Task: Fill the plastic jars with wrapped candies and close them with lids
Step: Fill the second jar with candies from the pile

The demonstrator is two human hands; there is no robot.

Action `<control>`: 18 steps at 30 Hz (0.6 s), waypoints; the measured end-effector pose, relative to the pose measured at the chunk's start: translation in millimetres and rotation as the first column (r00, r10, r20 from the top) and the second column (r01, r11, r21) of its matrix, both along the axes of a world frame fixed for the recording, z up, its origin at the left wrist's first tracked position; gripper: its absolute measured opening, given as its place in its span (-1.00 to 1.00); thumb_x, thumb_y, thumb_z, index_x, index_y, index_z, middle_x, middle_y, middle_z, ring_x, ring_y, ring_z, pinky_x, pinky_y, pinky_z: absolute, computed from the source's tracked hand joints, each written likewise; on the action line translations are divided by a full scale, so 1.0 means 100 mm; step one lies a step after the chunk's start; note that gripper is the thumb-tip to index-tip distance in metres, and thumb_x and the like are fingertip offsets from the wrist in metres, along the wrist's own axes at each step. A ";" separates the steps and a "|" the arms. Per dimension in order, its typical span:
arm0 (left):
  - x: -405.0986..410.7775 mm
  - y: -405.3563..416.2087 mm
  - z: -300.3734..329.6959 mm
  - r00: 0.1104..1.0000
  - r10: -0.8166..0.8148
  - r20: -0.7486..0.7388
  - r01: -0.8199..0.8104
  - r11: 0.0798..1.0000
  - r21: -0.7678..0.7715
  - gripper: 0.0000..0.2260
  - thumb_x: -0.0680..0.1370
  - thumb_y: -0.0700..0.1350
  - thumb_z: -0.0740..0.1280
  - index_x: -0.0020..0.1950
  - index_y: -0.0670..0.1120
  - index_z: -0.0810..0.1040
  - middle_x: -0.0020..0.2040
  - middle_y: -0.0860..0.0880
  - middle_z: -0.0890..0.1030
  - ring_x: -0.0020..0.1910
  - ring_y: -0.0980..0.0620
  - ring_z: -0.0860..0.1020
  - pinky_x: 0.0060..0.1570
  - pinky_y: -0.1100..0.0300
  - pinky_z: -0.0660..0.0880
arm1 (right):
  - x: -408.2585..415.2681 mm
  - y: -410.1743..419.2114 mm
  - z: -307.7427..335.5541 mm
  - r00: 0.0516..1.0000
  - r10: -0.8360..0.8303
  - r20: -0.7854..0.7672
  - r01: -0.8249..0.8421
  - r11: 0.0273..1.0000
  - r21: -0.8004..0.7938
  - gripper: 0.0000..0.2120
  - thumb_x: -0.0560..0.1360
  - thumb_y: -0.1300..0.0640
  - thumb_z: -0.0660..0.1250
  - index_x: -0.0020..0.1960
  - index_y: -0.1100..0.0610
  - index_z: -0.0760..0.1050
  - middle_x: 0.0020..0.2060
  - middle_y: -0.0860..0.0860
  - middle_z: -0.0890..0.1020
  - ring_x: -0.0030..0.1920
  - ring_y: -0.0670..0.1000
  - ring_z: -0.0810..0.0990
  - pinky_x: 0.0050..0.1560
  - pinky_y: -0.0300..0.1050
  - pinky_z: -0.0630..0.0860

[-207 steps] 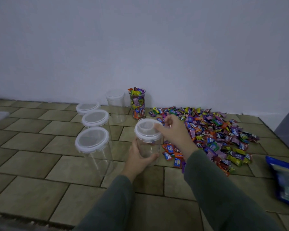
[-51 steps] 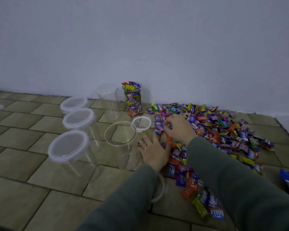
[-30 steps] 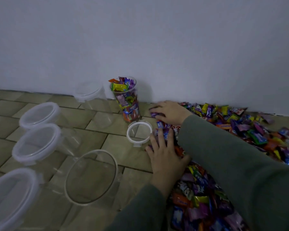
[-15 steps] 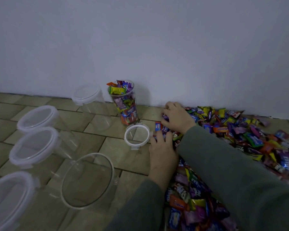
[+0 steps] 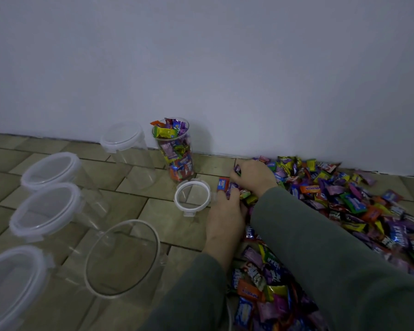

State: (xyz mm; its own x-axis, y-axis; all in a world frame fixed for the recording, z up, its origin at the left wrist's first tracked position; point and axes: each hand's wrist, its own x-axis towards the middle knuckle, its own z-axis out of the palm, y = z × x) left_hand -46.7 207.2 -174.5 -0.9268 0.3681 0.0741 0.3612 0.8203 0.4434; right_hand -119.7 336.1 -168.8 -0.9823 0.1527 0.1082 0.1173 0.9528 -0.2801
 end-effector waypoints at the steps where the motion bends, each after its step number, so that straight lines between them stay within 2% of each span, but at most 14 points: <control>1: 0.00 -0.01 0.00 1.000 0.001 0.008 -0.001 1.000 0.013 -0.70 0.62 -0.07 0.18 0.33 -0.11 0.34 0.23 -0.21 0.41 0.05 -0.20 0.48 -0.14 0.05 0.33 | 0.01 -0.01 0.01 1.000 -0.015 0.004 0.015 1.000 -0.021 -0.73 0.55 -0.01 0.17 -0.24 0.14 0.39 -0.18 0.17 0.63 -0.11 0.19 0.62 -0.25 -0.11 0.38; 4: 0.00 -0.02 0.03 0.999 0.008 0.034 -0.010 0.998 0.060 -0.71 0.62 -0.06 0.18 0.32 -0.10 0.35 0.19 -0.20 0.44 0.04 -0.20 0.49 -0.13 0.02 0.37 | 0.09 -0.03 0.09 0.998 -0.055 -0.009 0.054 0.992 -0.113 -0.66 0.56 0.02 0.16 -0.36 0.12 0.32 -0.31 0.14 0.58 -0.22 0.16 0.57 -0.28 -0.12 0.36; 6: 0.04 -0.04 0.08 0.999 0.021 0.040 -0.025 0.994 0.102 -0.75 0.62 -0.05 0.17 0.26 -0.10 0.37 0.14 -0.19 0.46 0.01 -0.19 0.51 -0.18 0.05 0.33 | 0.18 -0.04 0.18 0.991 -0.110 -0.071 0.089 0.965 -0.247 -0.61 0.56 0.04 0.18 -0.42 0.08 0.26 -0.47 0.04 0.44 -0.35 0.08 0.45 -0.34 -0.12 0.28; 8: 0.10 -0.06 0.14 0.998 0.023 0.050 -0.030 0.990 0.141 -0.80 0.62 -0.06 0.16 0.19 -0.12 0.38 0.12 -0.18 0.46 -0.02 -0.19 0.51 -0.19 0.07 0.32 | 0.28 -0.04 0.25 0.974 -0.165 -0.154 0.095 0.918 -0.385 -0.60 0.57 0.03 0.19 -0.43 0.07 0.26 -0.54 -0.01 0.37 -0.46 0.02 0.37 -0.38 -0.11 0.22; 12: 0.28 -0.10 0.28 0.998 0.003 0.065 -0.016 0.980 0.196 -0.81 0.62 -0.04 0.16 0.15 -0.13 0.39 0.05 -0.15 0.47 -0.03 -0.20 0.53 -0.16 0.03 0.39 | 0.54 -0.07 0.42 0.927 -0.227 -0.300 0.011 0.812 -0.583 -0.58 0.60 0.06 0.19 -0.42 0.13 0.29 -0.52 0.10 0.44 -0.48 0.05 0.41 -0.38 -0.03 0.32; 15: 0.39 -0.13 0.37 0.999 -0.006 0.053 -0.005 0.980 0.200 -0.82 0.62 -0.02 0.17 0.09 -0.12 0.39 -0.13 -0.09 0.45 -0.09 -0.19 0.53 -0.20 0.03 0.38 | 0.74 -0.13 0.53 0.881 -0.300 -0.365 -0.049 0.710 -0.702 -0.61 0.60 0.12 0.17 -0.40 0.10 0.25 -0.52 -0.05 0.30 -0.51 -0.13 0.26 -0.44 -0.25 0.21; 18: 0.49 -0.18 0.44 0.999 -0.030 0.038 0.020 0.971 0.237 -0.82 0.61 -0.01 0.19 0.05 -0.12 0.40 -0.12 -0.14 0.54 -0.11 -0.18 0.53 -0.21 0.02 0.37 | 0.90 -0.18 0.58 0.839 -0.397 -0.373 -0.064 0.609 -0.790 -0.61 0.61 0.12 0.15 -0.36 0.24 0.29 -0.48 0.02 0.26 -0.48 -0.12 0.21 -0.45 -0.27 0.15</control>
